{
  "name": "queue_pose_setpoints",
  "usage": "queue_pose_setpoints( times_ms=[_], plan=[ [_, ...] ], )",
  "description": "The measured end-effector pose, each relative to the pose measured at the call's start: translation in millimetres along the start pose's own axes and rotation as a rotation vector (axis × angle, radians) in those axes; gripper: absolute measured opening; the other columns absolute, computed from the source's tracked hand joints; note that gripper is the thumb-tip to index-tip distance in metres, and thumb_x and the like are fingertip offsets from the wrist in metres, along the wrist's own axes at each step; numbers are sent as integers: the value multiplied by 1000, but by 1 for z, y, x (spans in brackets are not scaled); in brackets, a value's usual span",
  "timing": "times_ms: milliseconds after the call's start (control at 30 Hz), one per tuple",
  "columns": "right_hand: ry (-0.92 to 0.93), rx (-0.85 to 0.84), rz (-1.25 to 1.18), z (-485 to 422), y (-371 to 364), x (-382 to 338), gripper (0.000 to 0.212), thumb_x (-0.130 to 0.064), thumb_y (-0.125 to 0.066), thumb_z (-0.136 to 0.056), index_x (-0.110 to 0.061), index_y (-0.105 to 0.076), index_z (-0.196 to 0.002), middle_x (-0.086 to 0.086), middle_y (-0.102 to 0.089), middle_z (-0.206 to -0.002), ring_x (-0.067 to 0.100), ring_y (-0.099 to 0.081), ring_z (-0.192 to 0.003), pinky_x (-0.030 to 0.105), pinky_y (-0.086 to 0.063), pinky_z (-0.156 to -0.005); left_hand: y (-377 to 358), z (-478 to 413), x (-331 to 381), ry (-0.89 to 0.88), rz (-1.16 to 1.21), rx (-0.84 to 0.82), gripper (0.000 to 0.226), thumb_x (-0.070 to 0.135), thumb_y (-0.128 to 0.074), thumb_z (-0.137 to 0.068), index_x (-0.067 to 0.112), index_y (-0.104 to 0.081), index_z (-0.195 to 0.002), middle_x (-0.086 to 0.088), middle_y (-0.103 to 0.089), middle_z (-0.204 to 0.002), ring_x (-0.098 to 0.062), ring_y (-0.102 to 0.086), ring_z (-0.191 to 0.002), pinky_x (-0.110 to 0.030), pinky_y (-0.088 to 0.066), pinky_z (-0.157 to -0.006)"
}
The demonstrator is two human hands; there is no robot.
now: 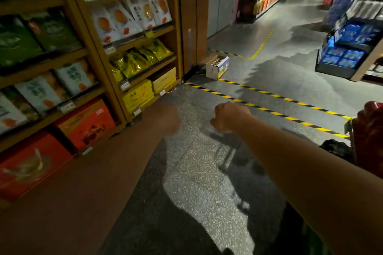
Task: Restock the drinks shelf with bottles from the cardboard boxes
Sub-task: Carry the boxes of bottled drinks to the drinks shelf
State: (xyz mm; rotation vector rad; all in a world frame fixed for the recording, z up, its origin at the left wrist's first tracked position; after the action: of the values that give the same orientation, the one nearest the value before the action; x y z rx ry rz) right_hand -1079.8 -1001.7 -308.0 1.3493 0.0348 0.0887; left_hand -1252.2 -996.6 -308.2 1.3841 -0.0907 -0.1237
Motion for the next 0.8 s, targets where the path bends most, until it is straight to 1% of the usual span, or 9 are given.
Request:
queue_pose_setpoints(
  times_ms=[133,233,367,400,467,500,633,700,800],
  plan=[
    [-1,-4,25,-91,11,30,40,-34,-44,-94,-15,-51,-128,8,-54,-131,30,-52,-120,38,-42,-90,13,-93,12,-4,-19,-42,34,35,-50,-96,12,-55,-120,-11,-55,-123,-30,-54,-112,-35,-43,-83],
    [-4,24,18,-166,34,58,39,-34,-45,-93,-17,-52,-127,8,-54,-131,30,-52,-119,39,-42,-90,33,-169,20,31,-49,-11,29,33,-49,-94,17,-60,-116,-6,-57,-119,-28,-56,-111,-36,-43,-81],
    [-14,29,16,-251,63,100,39,-35,-44,-94,-16,-52,-126,9,-55,-128,30,-53,-117,40,-42,-92,60,-270,36,26,-22,21,24,33,-48,-92,18,-62,-105,-3,-54,-99,-26,-58,-98,-33,-42,-75],
    [-15,26,9,-270,68,110,37,-34,-44,-93,-16,-54,-123,8,-56,-126,29,-54,-116,39,-42,-91,65,-293,42,13,-20,3,24,35,-47,-92,19,-60,-104,-5,-55,-101,-26,-57,-97,-34,-43,-77],
    [-15,25,0,-312,74,128,32,-33,-45,-91,-17,-57,-117,7,-58,-123,28,-55,-114,38,-42,-90,70,-337,51,-3,-27,-24,33,40,-45,-92,18,-59,-113,-7,-58,-114,-29,-56,-105,-38,-45,-83],
    [-15,25,1,-335,77,135,31,-34,-44,-91,-18,-57,-115,6,-59,-121,28,-55,-113,37,-42,-87,73,-360,55,-12,-26,-24,35,41,-45,-92,18,-57,-115,-8,-57,-118,-29,-55,-108,-38,-45,-83],
    [-15,42,22,-428,91,159,32,-35,-46,-91,-18,-59,-115,6,-59,-118,27,-57,-109,34,-40,-75,83,-457,61,-56,-7,-6,25,38,-47,-91,15,-56,-94,-8,-59,-108,-28,-56,-100,-34,-42,-73],
    [-28,47,28,-476,99,170,34,-37,-46,-91,-18,-59,-116,6,-59,-119,28,-57,-109,35,-42,-78,92,-509,62,-66,-5,7,23,37,-48,-91,16,-56,-96,-7,-59,-106,-28,-57,-99,-33,-41,-71],
    [-72,70,6,-548,116,188,34,-34,-46,-91,-17,-57,-119,7,-58,-122,29,-57,-113,38,-43,-88,115,-586,63,-99,-33,16,23,35,-46,-93,18,-59,-101,-6,-59,-102,-26,-56,-92,-33,-42,-69]
  ],
)
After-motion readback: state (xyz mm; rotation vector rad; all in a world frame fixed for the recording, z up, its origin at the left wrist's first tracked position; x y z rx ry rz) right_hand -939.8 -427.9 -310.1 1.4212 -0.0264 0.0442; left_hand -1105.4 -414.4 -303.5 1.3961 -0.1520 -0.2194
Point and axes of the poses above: each hand's wrist, its own z-axis away from the middle knuckle, its own y-axis out of the back of the hand, x = y × z, the point moved 3 cm from there along -z, towards the middle knuckle
